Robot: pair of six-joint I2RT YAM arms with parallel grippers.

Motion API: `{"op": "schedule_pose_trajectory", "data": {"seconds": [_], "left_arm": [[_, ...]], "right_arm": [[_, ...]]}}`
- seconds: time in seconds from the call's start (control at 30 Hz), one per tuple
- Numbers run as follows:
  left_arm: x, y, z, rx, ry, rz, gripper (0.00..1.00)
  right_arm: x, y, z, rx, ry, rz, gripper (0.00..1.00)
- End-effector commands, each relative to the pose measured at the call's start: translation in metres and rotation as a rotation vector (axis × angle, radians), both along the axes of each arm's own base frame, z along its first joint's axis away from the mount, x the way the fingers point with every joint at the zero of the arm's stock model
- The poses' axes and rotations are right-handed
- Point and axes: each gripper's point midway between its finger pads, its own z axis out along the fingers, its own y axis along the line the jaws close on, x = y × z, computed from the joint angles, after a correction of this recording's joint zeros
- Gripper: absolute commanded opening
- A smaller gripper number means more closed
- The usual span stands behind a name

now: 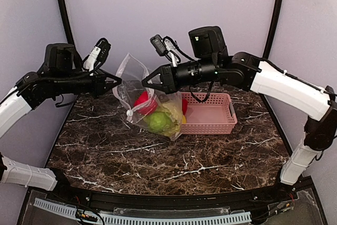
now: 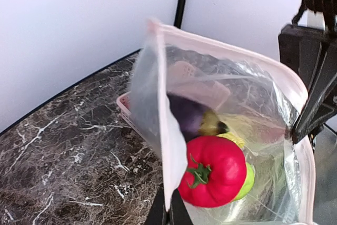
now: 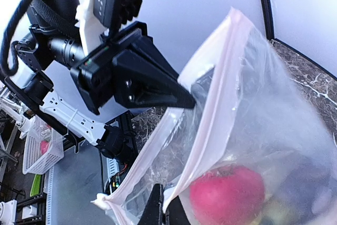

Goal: Place the food in the zip-top bag and seal the zipper
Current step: Adjust the zipper food storage bag at the center of the board.

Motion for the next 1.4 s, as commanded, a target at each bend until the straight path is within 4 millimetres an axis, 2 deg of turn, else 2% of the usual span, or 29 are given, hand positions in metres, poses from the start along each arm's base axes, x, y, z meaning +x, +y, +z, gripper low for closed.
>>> {"op": "schedule_pose_trajectory", "data": {"seconds": [0.0, 0.1, 0.33, 0.63, 0.83, 0.93, 1.1, 1.27, 1.37], "left_arm": [[-0.004, 0.028, 0.021, -0.051, 0.039, 0.142, 0.01], [-0.007, 0.026, 0.023, -0.092, 0.078, 0.144, 0.01], [0.0, 0.03, 0.002, -0.075, 0.154, 0.175, 0.0], [0.005, 0.03, -0.017, -0.041, 0.164, 0.162, 0.01], [0.003, 0.026, -0.024, -0.042, 0.104, 0.111, 0.01], [0.004, 0.022, -0.024, -0.033, 0.08, 0.084, 0.01], [0.004, 0.017, -0.018, -0.045, 0.039, 0.049, 0.01], [0.006, 0.013, -0.004, -0.075, -0.021, 0.019, 0.01], [0.01, 0.012, -0.003, -0.078, -0.04, 0.022, 0.01]], "right_arm": [[-0.01, 0.0, 0.008, 0.025, -0.031, 0.043, 0.0], [-0.011, -0.003, 0.004, 0.04, -0.019, 0.03, 0.0], [-0.011, -0.011, -0.01, 0.053, 0.018, -0.012, 0.0], [-0.003, -0.013, -0.053, -0.019, 0.105, -0.078, 0.02], [0.005, -0.015, -0.07, -0.065, 0.116, -0.127, 0.07], [0.007, -0.018, -0.071, -0.08, 0.105, -0.144, 0.16], [0.011, -0.027, -0.058, -0.079, 0.056, -0.178, 0.47], [0.021, -0.051, -0.039, -0.1, -0.023, -0.271, 0.67], [0.029, -0.072, -0.034, -0.129, -0.05, -0.343, 0.83]]}}
